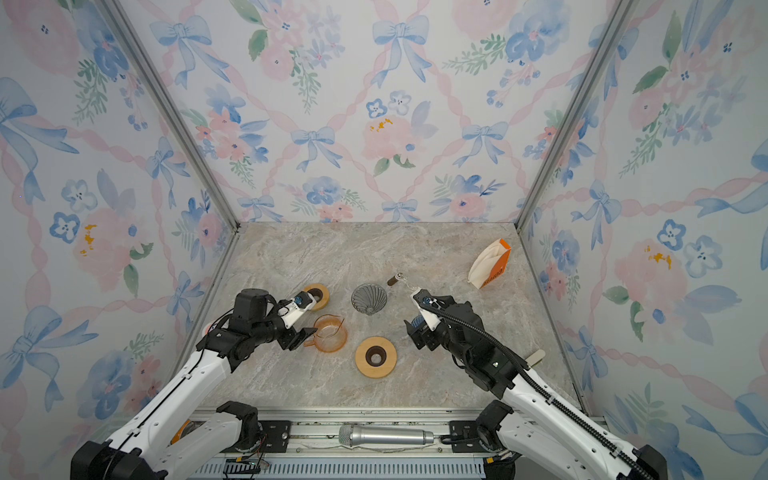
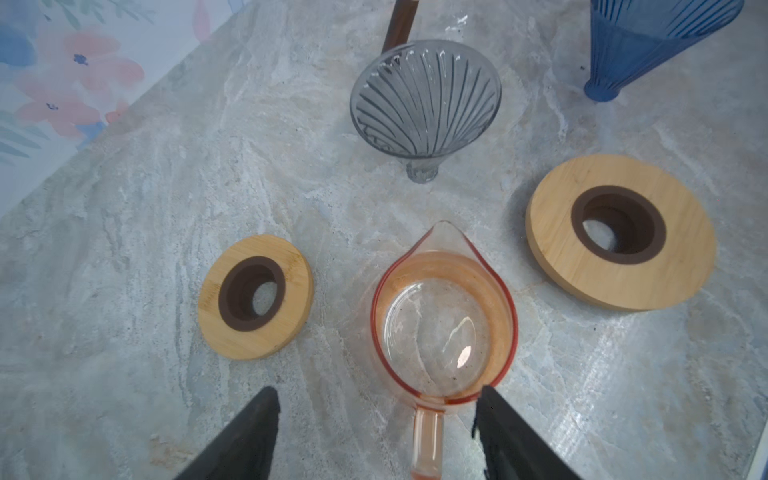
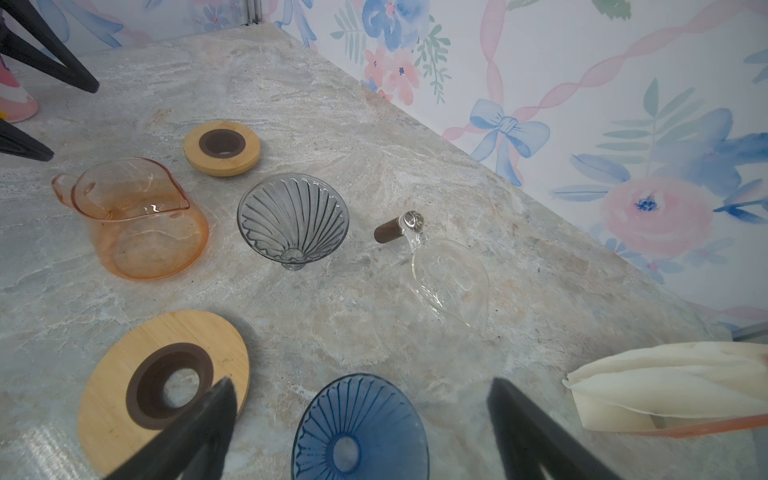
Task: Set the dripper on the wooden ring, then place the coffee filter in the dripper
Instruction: 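Set the orange pitcher down on the table and open the left gripper, then move the left gripper to the small bamboo stand and grasp its rim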
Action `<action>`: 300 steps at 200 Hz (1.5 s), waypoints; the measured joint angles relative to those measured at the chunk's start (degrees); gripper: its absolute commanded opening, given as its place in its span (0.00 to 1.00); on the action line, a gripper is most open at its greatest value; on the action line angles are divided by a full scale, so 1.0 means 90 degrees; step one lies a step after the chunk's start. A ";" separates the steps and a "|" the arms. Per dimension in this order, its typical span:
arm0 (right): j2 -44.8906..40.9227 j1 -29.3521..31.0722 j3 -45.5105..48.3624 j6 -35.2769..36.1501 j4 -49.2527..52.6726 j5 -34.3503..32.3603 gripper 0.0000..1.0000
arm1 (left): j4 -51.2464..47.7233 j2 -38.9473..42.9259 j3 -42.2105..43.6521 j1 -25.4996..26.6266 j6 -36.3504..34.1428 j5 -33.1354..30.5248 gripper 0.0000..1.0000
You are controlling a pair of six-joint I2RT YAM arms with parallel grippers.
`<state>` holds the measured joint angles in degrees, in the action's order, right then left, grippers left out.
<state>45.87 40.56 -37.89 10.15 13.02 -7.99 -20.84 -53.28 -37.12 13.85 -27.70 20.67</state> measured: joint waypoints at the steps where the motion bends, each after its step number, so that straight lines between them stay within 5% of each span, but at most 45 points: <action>1: 0.0005 0.0000 -0.0012 -0.0007 0.0000 0.0000 0.97 | 0.0000 0.0000 -0.0010 0.0000 0.0002 0.0002 0.78; 83: 0.0629 -0.0294 -0.0493 -0.0804 -0.0041 0.0556 0.97 | 0.0355 -0.0644 -0.1265 0.0000 0.1583 -0.0525 0.98; 176: 0.0950 -0.0299 -0.0682 -0.1088 -0.0036 0.1064 0.96 | 0.0498 -0.1632 -0.1744 -0.0063 0.4194 -0.0984 0.98; 213: 0.0974 -0.0299 -0.0733 -0.1107 0.0034 0.1358 0.97 | 0.0478 -0.2086 -0.1744 -0.0685 0.5144 -0.0644 0.95; 300: 0.1253 -0.0299 -0.0908 -0.1205 0.0151 0.1642 0.97 | 0.0396 -0.3060 -0.1622 -0.1253 0.5790 -0.0330 0.90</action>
<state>57.14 37.87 -46.06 -0.69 14.37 6.79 -17.28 -80.82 -51.72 2.57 24.40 17.69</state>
